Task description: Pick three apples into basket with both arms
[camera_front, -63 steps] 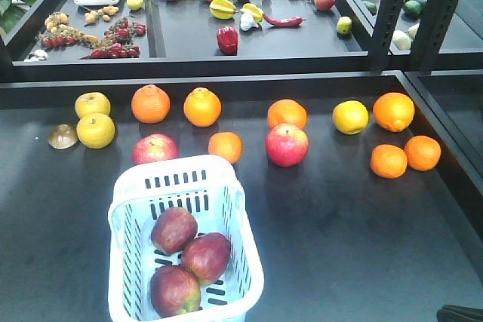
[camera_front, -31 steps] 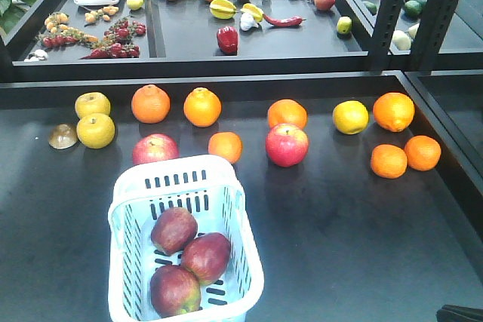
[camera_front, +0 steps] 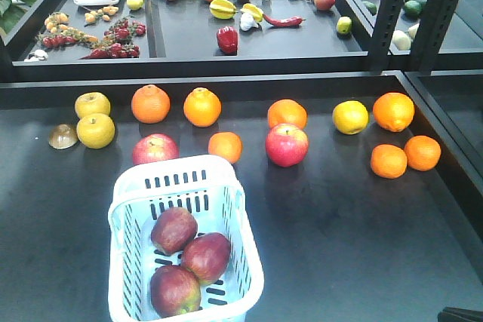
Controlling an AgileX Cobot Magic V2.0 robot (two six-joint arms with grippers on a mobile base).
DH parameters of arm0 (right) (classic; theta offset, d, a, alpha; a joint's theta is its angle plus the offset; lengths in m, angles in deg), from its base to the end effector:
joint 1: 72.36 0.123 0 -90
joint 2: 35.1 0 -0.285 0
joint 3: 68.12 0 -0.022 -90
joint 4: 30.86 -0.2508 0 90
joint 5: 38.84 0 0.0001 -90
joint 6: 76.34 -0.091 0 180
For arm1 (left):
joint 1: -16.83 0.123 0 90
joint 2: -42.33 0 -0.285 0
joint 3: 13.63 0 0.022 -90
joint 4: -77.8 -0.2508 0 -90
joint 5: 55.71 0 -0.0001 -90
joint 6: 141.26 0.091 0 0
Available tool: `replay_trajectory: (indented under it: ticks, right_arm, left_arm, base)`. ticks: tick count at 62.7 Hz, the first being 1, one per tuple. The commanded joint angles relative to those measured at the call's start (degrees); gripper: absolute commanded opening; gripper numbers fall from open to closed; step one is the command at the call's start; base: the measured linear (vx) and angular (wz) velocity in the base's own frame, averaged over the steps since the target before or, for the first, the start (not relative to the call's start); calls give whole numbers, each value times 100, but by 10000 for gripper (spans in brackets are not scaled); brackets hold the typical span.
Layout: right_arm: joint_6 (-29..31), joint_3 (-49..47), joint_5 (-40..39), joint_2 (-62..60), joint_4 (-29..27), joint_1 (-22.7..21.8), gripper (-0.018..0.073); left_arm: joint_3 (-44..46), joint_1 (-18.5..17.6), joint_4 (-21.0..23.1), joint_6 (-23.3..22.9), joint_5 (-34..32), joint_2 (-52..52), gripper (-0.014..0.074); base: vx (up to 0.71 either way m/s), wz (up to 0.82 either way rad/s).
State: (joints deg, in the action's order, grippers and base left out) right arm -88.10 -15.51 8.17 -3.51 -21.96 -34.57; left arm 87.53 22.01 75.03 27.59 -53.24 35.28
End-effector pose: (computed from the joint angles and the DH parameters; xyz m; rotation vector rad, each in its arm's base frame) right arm 0.0639 0.0365 0.2603 -0.5770 2.2190 0.2670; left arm 0.0564 0.0053 0.2004 -0.1838 1.5313 -0.0427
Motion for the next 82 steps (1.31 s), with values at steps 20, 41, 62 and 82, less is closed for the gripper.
replay_trajectory:
  ticks: [20, 41, 62, 82]
  right_arm:
    - [-7, 1271, -2733, -34, 24, -580, -5]
    - [-629, 2248, -2969, -1683, -50, -2469, -5]
    - [-937, 2703, -3315, -2514, 429, -3334, -5]
    - [-195, 2703, -5238, -2514, 1015, -3334, -5]
  left_arm:
    - [181, 0, 54, -40, -425, 17, -6]
    - [181, 0, 54, -40, -425, 17, -6]
    - [181, 0, 54, -35, -413, 17, -6]
    - [181, 0, 54, -35, -413, 17, -6]
  base:
    - [0, 0]
    - [0, 0]
    - [0, 0]
    - [0, 0]
